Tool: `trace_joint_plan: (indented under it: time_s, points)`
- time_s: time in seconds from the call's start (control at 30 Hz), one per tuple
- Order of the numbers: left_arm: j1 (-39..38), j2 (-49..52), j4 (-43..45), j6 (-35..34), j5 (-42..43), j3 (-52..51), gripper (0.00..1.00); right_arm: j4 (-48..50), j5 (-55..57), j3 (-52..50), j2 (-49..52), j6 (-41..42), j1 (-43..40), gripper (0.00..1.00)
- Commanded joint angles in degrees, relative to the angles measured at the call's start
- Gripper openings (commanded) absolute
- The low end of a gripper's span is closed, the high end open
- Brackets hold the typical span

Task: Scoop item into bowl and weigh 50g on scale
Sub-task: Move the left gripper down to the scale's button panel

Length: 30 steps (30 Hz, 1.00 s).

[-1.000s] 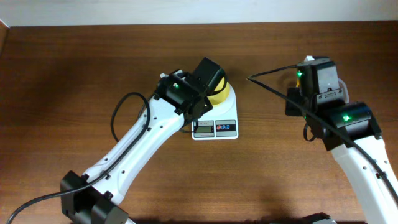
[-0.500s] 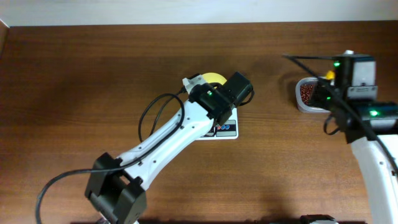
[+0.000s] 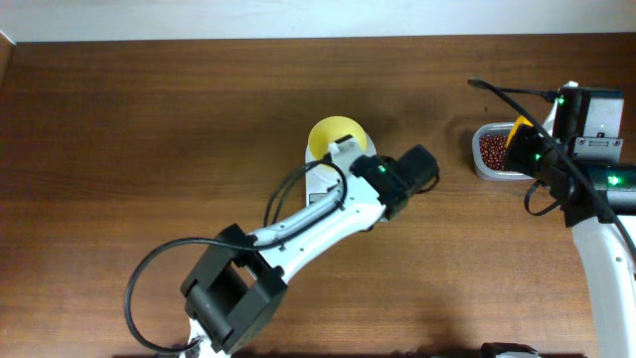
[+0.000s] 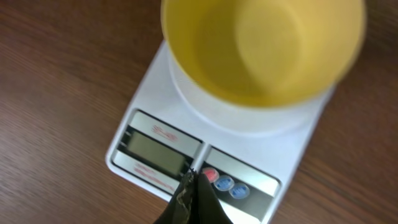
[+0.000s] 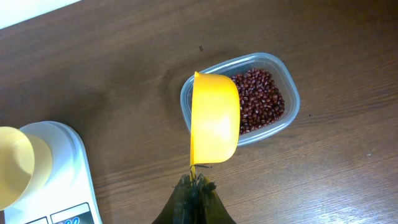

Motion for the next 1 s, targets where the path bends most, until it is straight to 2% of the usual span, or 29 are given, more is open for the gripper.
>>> trace_joint_plan:
  time_s: [0.0, 0.23, 0.37, 0.67, 0.97]
  points:
    - [-2.73, 0.94, 0.04, -3.34, -2.19, 0.46, 0.0, 0.15, -0.55, 1.29, -0.87, -0.55, -0.39, 0.04]
    - [-3.85, 3.76, -0.04, -3.32, -2.16, 0.13, 0.0, 0.17, -0.5, 1.29, -0.85, -0.57, -0.39, 0.04]
    - [-3.82, 3.82, 0.04, -6.73, -2.25, -2.67, 0.0, 0.17, -0.52, 1.29, -0.85, -0.57, -0.39, 0.04]
    - [-3.58, 3.87, 2.01, -8.85, -2.19, -5.49, 0.0, -0.04, -1.07, 1.27, 0.79, -0.55, -0.39, 0.04]
    - [-3.58, 6.4, 5.14, -8.81, -2.86, -6.27, 0.0, -0.04, -1.38, 1.27, 1.05, -0.55, -0.39, 0.04]
